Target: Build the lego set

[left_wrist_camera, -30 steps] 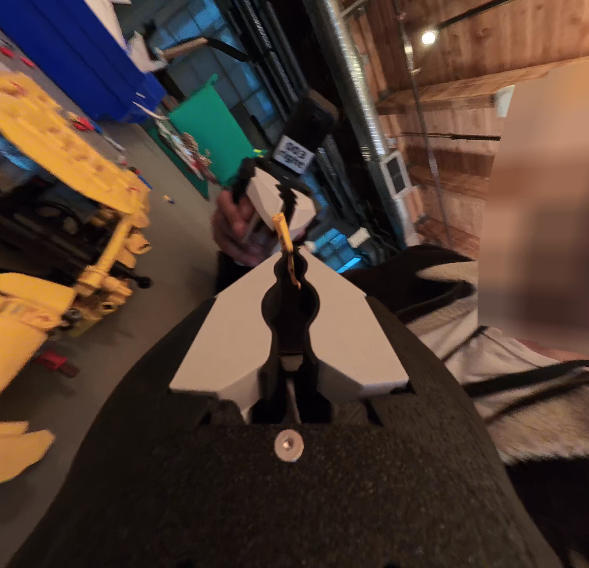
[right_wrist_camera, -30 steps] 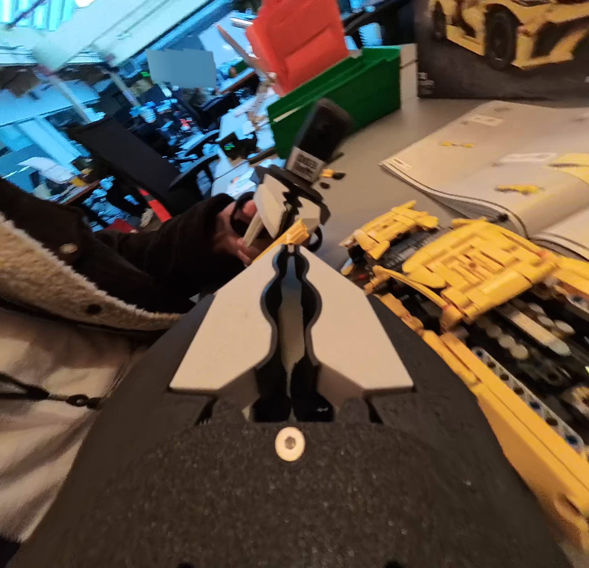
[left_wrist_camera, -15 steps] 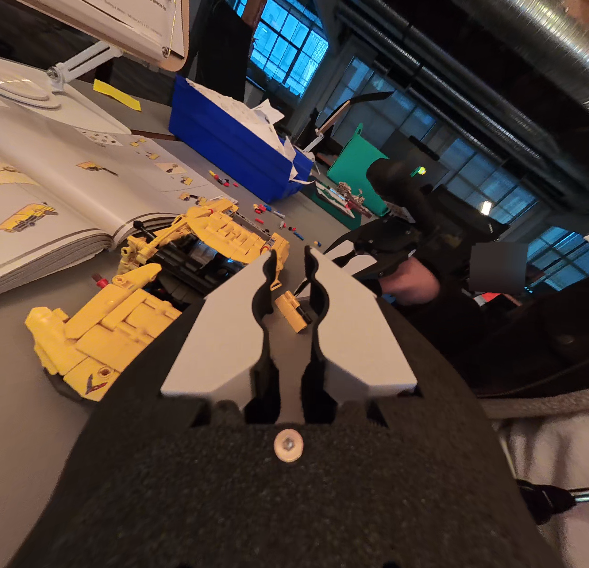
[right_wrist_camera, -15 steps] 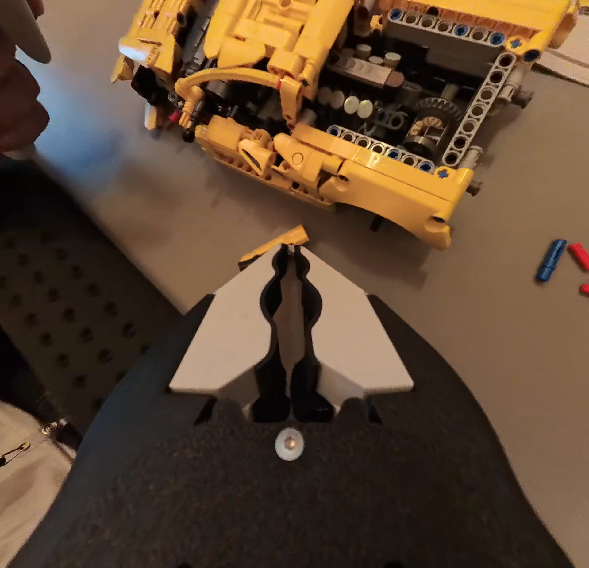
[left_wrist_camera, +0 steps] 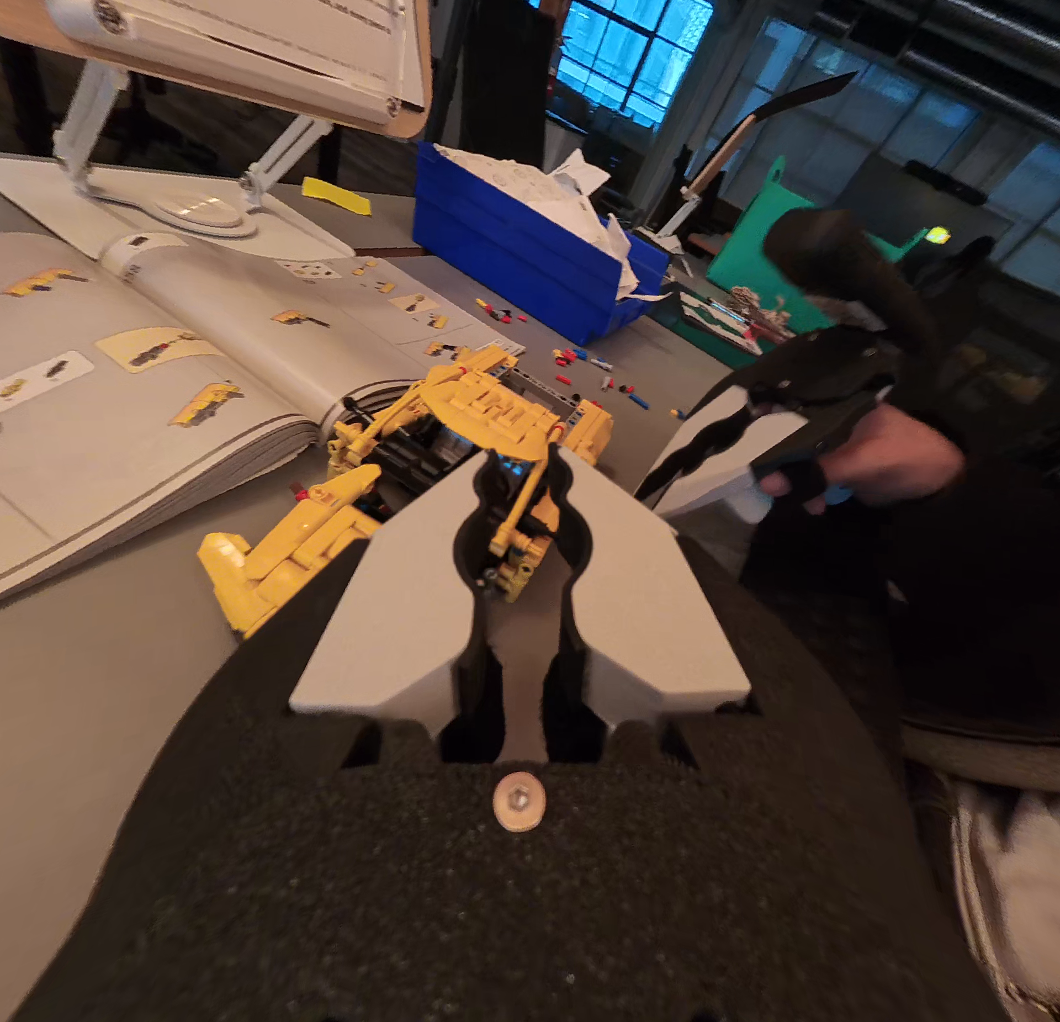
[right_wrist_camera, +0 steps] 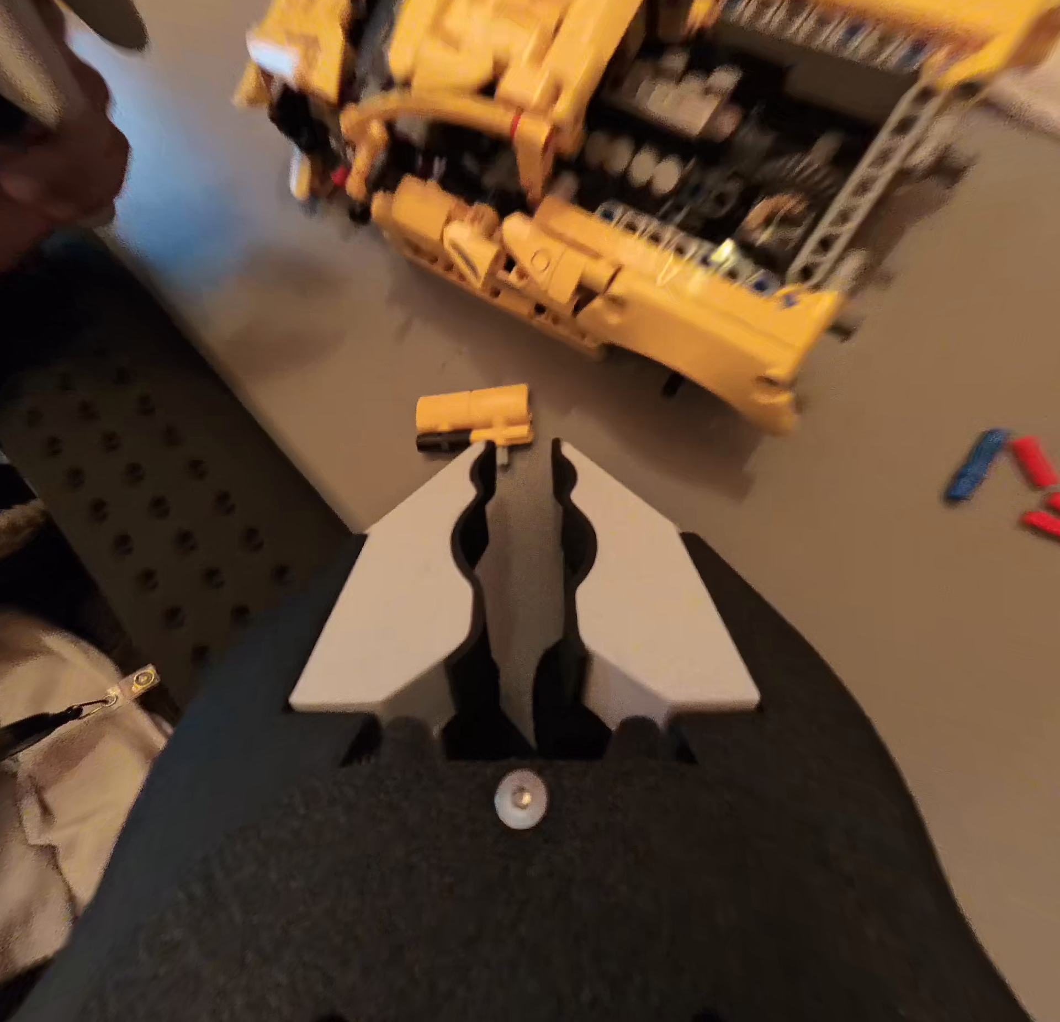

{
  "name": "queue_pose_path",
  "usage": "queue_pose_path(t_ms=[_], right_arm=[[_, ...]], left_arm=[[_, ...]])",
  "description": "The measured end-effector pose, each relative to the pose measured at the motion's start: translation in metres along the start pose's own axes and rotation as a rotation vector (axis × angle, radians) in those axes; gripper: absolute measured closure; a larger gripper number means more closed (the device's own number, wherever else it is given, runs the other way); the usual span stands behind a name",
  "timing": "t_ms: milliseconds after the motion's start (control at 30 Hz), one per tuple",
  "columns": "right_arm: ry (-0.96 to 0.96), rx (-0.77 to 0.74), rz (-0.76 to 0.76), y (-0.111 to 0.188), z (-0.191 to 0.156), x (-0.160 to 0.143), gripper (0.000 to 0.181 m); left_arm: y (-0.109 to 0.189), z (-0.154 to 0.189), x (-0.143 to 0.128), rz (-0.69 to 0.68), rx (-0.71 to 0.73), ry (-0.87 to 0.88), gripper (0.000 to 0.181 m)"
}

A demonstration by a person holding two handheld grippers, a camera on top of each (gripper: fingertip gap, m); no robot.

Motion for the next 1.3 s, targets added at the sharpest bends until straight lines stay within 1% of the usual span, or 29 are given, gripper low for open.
queue_pose_path(t_ms=[67,133,200,233,267,367,467,567,600,633,700,767,800,833,900,933,1000,1067,1200,1300], right_arm=[[0.024,0.034,0.144,0.018,0.008,0.019,0.157],[0.081,0.025,0.378,0.033,0.022,0.040,0.156],[0.126,-0.033,0.609,0.044,0.040,0.052,0.153],[0.143,-0.063,0.682,0.046,0.047,0.053,0.154],[0.172,-0.079,0.702,0.047,0.050,0.054,0.151],[0.140,-0.093,0.727,0.051,0.050,0.058,0.156],[0.097,-0.055,0.692,0.045,0.052,0.056,0.156],[0.050,-0.032,0.709,0.048,0.056,0.058,0.158],[0.035,-0.028,0.718,0.049,0.059,0.059,0.159],[0.018,-0.018,0.726,0.051,0.061,0.059,0.160],[-0.026,0.012,0.718,0.049,0.066,0.060,0.160],[-0.074,0.032,0.693,0.046,0.070,0.060,0.161],[-0.087,0.043,0.687,0.045,0.071,0.061,0.161],[-0.095,0.050,0.685,0.045,0.072,0.062,0.161],[-0.100,0.055,0.681,0.043,0.073,0.064,0.162],[-0.098,0.052,0.677,0.042,0.074,0.065,0.162],[-0.096,0.040,0.669,0.040,0.077,0.065,0.163],[-0.103,0.039,0.661,0.038,0.079,0.065,0.163],[-0.139,0.081,0.646,0.035,0.082,0.066,0.163],[-0.167,0.116,0.651,0.035,0.083,0.067,0.163]], left_arm=[[0.002,-0.005,-0.001,-0.001,0.028,0.009,0.165],[0.002,-0.009,-0.001,-0.004,0.048,0.007,0.165],[0.001,-0.011,-0.002,-0.025,0.081,-0.030,0.165],[0.000,-0.011,-0.005,-0.052,0.098,-0.057,0.166],[-0.002,-0.010,-0.009,-0.082,0.108,-0.083,0.167],[-0.005,-0.009,-0.016,-0.145,0.136,-0.137,0.167],[0.000,-0.013,-0.014,-0.131,0.180,-0.140,0.167],[0.018,-0.014,-0.005,-0.065,0.176,-0.067,0.164],[0.029,-0.018,-0.005,-0.077,0.195,-0.054,0.163],[0.043,-0.026,-0.008,-0.105,0.245,-0.052,0.164],[0.084,-0.054,-0.018,-0.179,0.444,-0.042,0.164],[0.131,-0.085,-0.035,-0.299,0.676,0.037,0.161],[0.148,-0.097,-0.042,-0.342,0.757,0.091,0.158],[0.159,-0.106,-0.047,-0.365,0.801,0.140,0.155],[0.166,-0.121,-0.054,-0.423,0.849,0.196,0.148],[0.170,-0.128,-0.059,-0.475,0.887,0.196,0.146],[0.182,-0.142,-0.067,-0.588,1.024,0.191,0.146],[0.189,-0.148,-0.072,-0.681,1.111,0.182,0.146],[0.185,-0.150,-0.073,-0.749,1.179,0.144,0.146],[0.179,-0.152,-0.070,-0.719,1.194,0.179,0.146]])
Point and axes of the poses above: each gripper's, where its closed fingertips meet, y back along the fingers, x out of its top, z = x × y across the jaws, the point moved 4 cm from there along y, back along the fingers, and after that the axes turned 13 degrees about -y, right-handed, at the moved point
